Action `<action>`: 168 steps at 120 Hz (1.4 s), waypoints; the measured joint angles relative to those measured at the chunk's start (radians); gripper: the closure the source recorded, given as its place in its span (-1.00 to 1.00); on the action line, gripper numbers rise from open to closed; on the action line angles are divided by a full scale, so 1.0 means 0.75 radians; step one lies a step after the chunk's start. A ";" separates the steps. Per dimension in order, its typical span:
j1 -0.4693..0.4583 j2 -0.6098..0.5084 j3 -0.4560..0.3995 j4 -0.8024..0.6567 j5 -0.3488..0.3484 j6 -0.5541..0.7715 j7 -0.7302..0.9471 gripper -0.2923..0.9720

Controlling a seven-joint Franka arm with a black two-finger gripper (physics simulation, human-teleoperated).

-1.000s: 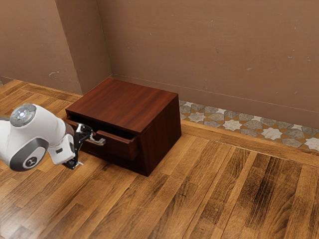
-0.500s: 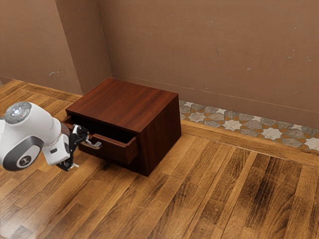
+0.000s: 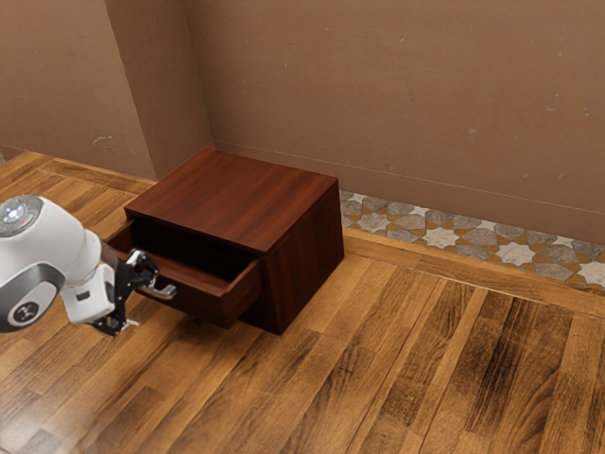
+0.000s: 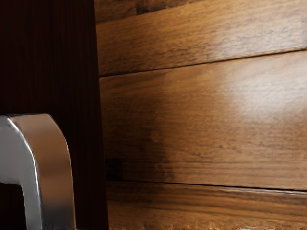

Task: Pull the drawer handle with one arm to open the drawer

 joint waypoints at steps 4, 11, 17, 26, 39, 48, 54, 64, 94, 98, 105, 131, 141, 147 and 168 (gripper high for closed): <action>-0.002 0.017 0.014 -0.001 0.064 -0.003 -0.007 -0.02; -0.001 0.045 0.040 -0.011 0.151 -0.006 -0.019 -0.10; -0.001 0.071 0.050 -0.024 0.197 -0.008 -0.029 -0.15; -0.001 0.098 0.060 -0.049 0.240 -0.010 -0.042 -0.26; -0.001 0.140 0.102 -0.084 0.298 -0.013 -0.058 -0.37; -0.001 0.165 0.110 -0.103 0.320 -0.016 -0.068 -0.42; -0.001 0.183 0.111 -0.115 0.329 -0.020 -0.073 -0.44; -0.001 0.216 0.112 -0.133 0.337 -0.032 -0.081 -0.45; -0.001 0.294 0.154 -0.152 0.348 -0.112 -0.096 -0.52; -0.001 0.298 0.155 -0.152 0.349 -0.126 -0.098 -0.53; -0.001 0.315 0.156 -0.156 0.352 -0.155 -0.099 -0.54; -0.001 0.370 0.159 -0.171 0.363 -0.258 -0.105 -0.54; -0.001 0.393 0.161 -0.181 0.370 -0.290 -0.106 -0.54; -0.001 0.405 0.161 -0.186 0.372 -0.306 -0.107 -0.54; -0.001 0.436 0.161 -0.190 0.395 -0.345 -0.110 -0.54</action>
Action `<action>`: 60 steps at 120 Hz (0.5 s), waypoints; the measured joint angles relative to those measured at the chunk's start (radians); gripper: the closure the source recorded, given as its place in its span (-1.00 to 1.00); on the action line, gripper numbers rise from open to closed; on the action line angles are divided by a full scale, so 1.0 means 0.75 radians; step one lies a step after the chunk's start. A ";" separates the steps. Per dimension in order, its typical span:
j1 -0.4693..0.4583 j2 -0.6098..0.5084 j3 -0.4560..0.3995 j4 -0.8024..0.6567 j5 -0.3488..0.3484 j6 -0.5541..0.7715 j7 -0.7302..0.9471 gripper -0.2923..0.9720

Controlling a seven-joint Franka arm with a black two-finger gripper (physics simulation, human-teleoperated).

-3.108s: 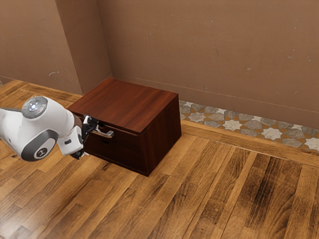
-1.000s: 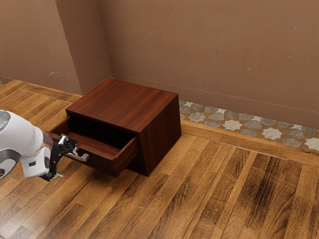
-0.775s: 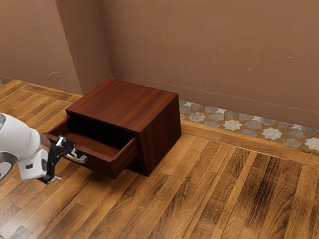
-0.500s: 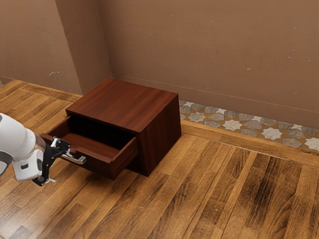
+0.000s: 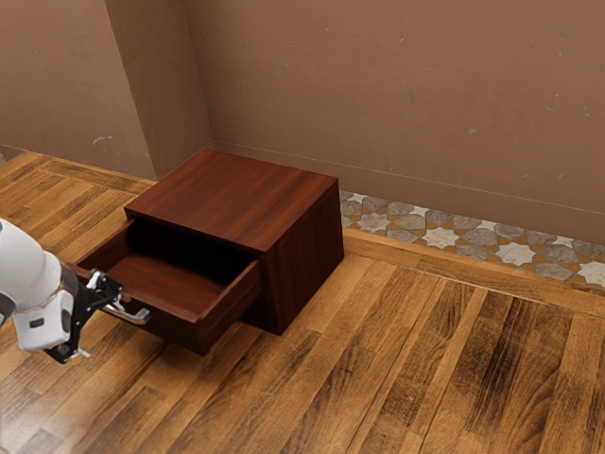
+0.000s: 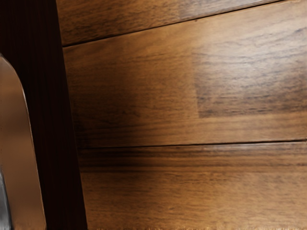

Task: Pull the drawer handle with one arm to open the drawer

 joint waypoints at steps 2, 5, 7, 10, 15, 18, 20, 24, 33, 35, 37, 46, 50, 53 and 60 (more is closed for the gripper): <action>0.000 0.003 0.000 0.000 0.001 -0.002 0.000 -0.54; 0.000 0.006 0.000 0.001 0.003 -0.006 0.000 -0.54; 0.000 0.008 0.000 0.001 0.005 -0.007 -0.001 -0.54; 0.000 0.012 0.000 0.001 0.006 -0.010 -0.001 -0.54; 0.000 0.018 0.000 0.002 0.010 -0.013 -0.002 -0.54; 0.000 0.022 0.008 0.002 0.017 -0.015 -0.002 -0.54; 0.000 0.025 0.017 0.002 0.022 -0.016 -0.002 -0.54; 0.000 0.030 0.029 0.002 0.031 -0.018 -0.003 -0.54; 0.000 0.039 0.039 0.002 0.044 -0.021 -0.004 -0.54; 0.000 0.044 0.039 0.002 0.046 -0.021 -0.004 -0.54; 0.000 0.049 0.040 0.002 0.048 -0.022 -0.004 -0.54; 0.000 0.073 0.041 0.002 0.054 -0.024 -0.005 -0.54; 0.000 0.082 0.041 0.002 0.056 -0.025 -0.005 -0.54; 0.000 0.087 0.040 0.002 0.057 -0.027 -0.005 -0.54; 0.000 0.094 0.035 0.003 0.059 -0.034 -0.006 -0.54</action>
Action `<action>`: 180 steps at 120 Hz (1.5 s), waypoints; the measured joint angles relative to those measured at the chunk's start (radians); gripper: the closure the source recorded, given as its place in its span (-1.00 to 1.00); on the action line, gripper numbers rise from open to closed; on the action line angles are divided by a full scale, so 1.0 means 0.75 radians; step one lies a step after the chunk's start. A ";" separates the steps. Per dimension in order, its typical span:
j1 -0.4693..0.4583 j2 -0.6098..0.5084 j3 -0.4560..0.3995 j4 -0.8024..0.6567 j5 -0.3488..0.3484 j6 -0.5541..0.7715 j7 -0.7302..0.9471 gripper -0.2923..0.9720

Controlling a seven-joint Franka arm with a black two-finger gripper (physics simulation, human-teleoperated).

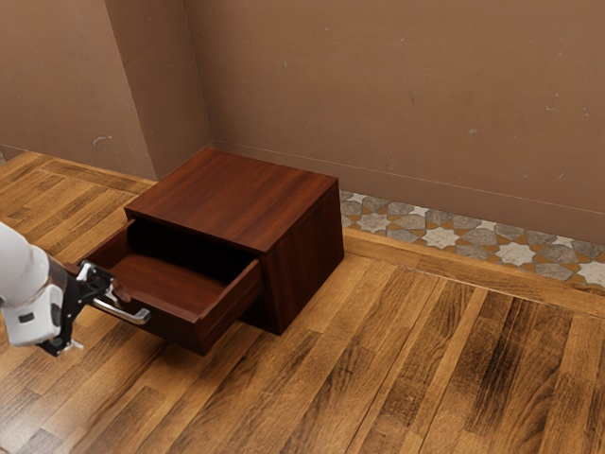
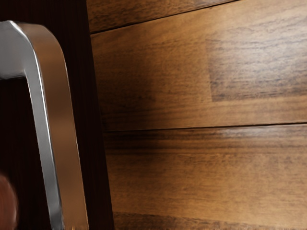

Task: Pull the drawer handle with one arm to open the drawer

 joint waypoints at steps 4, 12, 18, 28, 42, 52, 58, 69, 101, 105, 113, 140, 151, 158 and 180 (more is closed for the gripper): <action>0.000 0.002 -0.003 0.002 0.001 -0.007 0.000 -0.54; 0.000 0.004 -0.005 0.015 0.001 -0.024 -0.001 -0.54; 0.000 0.004 -0.007 0.029 0.001 -0.042 -0.001 -0.54; 0.000 0.006 -0.012 0.055 0.000 -0.075 -0.002 -0.54; 0.000 0.037 -0.014 0.125 -0.010 -0.167 -0.007 -0.54; 0.000 0.041 -0.030 0.199 -0.034 -0.266 -0.019 -0.54; 0.000 0.039 -0.092 0.248 -0.072 -0.328 -0.026 -0.54; 0.000 0.030 -0.150 0.319 -0.160 -0.424 -0.037 -0.54; -0.005 -0.120 -0.316 0.676 -0.477 -0.761 -0.085 -0.54; -0.017 -0.149 -0.321 0.721 -0.502 -0.803 -0.096 -0.54; -0.028 -0.199 -0.325 0.808 -0.552 -0.881 -0.118 -0.54; -0.072 -0.325 -0.350 1.092 -0.692 -1.158 -0.187 -0.54; -0.079 -0.371 -0.364 1.167 -0.738 -1.241 -0.217 -0.54; -0.078 -0.444 -0.394 1.247 -0.768 -1.288 -0.236 -0.54; 0.000 -0.616 -0.487 1.512 -0.843 -1.388 -0.287 -0.54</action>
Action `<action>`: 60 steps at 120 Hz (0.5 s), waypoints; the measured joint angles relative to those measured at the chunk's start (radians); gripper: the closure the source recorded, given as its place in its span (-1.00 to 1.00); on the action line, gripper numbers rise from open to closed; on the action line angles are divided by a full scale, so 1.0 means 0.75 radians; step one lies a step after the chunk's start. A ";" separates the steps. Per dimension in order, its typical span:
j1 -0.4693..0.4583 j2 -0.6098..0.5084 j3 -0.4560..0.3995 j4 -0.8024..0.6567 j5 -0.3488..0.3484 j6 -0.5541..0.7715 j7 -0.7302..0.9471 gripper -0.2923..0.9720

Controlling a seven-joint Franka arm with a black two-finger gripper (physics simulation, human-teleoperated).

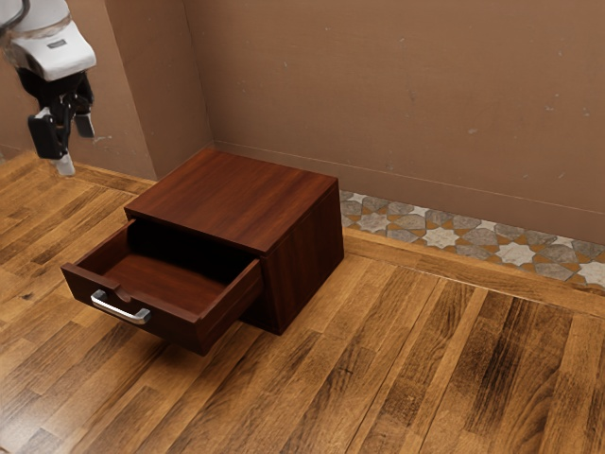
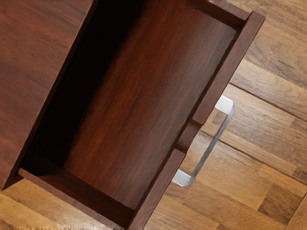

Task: Pull the drawer handle with one arm to open the drawer

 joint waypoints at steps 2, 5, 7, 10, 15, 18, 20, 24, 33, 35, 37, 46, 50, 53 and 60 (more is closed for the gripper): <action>0.000 -0.011 0.000 0.019 -0.005 -0.006 -0.004 -0.54; 0.000 -0.031 0.000 0.054 -0.014 -0.015 -0.009 -0.54; -0.002 -0.043 0.000 0.075 -0.021 -0.020 -0.013 -0.54; 0.000 -0.062 0.000 0.105 -0.030 -0.027 -0.018 -0.54; -0.007 -0.096 0.000 0.160 -0.045 -0.040 -0.026 -0.54; 0.001 -0.114 0.000 0.190 -0.054 -0.047 -0.031 -0.54; 0.000 -0.125 0.000 0.211 -0.059 -0.053 -0.034 -0.54; 0.000 -0.143 0.000 0.248 -0.067 -0.064 -0.040 -0.54; 0.001 -0.186 0.000 0.329 -0.079 -0.092 -0.051 -0.54; 0.001 -0.200 0.000 0.348 -0.081 -0.098 -0.054 -0.54; 0.001 -0.212 0.000 0.366 -0.083 -0.104 -0.056 -0.54; 0.002 -0.227 0.000 0.404 -0.088 -0.125 -0.066 -0.54; 0.002 -0.225 0.000 0.410 -0.088 -0.133 -0.069 -0.54; 0.001 -0.223 0.000 0.412 -0.089 -0.138 -0.072 -0.54; 0.001 -0.219 0.000 0.415 -0.089 -0.149 -0.078 -0.54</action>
